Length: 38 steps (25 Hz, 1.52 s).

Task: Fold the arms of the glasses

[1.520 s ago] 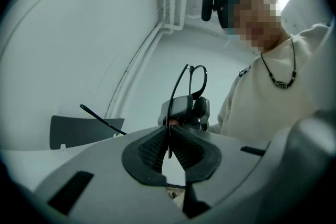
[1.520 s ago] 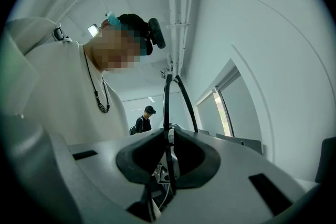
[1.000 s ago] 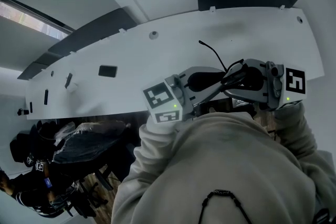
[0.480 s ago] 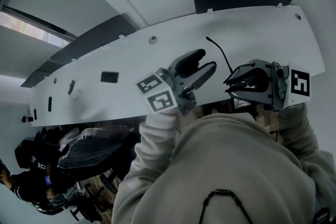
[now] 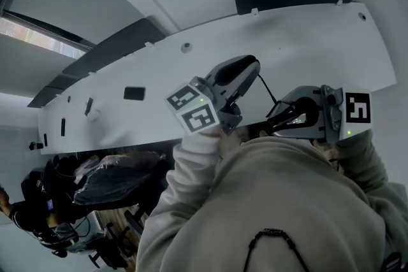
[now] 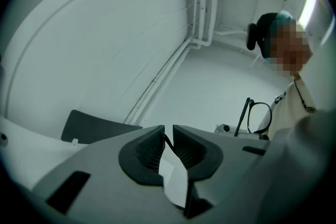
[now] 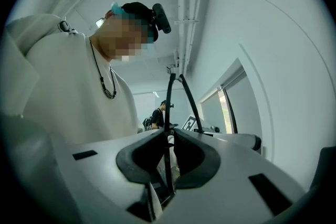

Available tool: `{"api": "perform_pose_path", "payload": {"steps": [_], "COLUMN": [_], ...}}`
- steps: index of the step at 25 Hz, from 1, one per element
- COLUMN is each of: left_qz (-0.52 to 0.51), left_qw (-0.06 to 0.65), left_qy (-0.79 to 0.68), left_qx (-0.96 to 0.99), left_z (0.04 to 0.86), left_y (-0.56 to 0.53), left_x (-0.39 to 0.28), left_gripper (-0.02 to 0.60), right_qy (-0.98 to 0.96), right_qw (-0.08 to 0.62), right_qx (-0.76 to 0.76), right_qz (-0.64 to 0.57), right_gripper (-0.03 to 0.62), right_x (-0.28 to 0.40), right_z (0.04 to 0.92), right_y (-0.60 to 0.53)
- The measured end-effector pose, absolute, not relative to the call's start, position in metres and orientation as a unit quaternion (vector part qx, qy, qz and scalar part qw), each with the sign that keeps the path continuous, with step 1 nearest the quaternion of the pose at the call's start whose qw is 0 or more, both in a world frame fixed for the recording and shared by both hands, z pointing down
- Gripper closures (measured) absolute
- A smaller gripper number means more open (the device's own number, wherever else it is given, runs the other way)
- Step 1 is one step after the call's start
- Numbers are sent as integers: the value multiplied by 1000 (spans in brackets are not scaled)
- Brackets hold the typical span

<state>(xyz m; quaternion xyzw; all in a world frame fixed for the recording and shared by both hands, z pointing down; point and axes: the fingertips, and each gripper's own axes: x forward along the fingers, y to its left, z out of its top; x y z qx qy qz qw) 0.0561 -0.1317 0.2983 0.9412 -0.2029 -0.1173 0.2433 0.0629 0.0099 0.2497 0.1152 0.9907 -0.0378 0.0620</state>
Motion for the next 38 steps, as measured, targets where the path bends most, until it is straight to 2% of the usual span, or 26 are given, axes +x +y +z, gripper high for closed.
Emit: {"api": "perform_pose_path", "payload": {"steps": [2, 10, 21, 38], "left_qz": [-120, -117, -108, -163], "left_qw": [232, 187, 135, 113], "left_qy": [-204, -179, -137, -69], "left_qx": [943, 959, 975, 978], "left_z": [294, 275, 250, 225], "left_y": [-131, -122, -98, -69], "left_x": [52, 51, 60, 62], "left_gripper": [539, 565, 568, 568], "right_qy": [991, 990, 985, 980], "right_qw": [53, 7, -12, -12], "right_qx": [118, 113, 115, 125], "right_qz": [-46, -85, -125, -157], "right_gripper": [528, 528, 528, 528], "right_x": [62, 49, 47, 47], "right_z": [255, 274, 282, 280], "right_y": [11, 0, -2, -1]}}
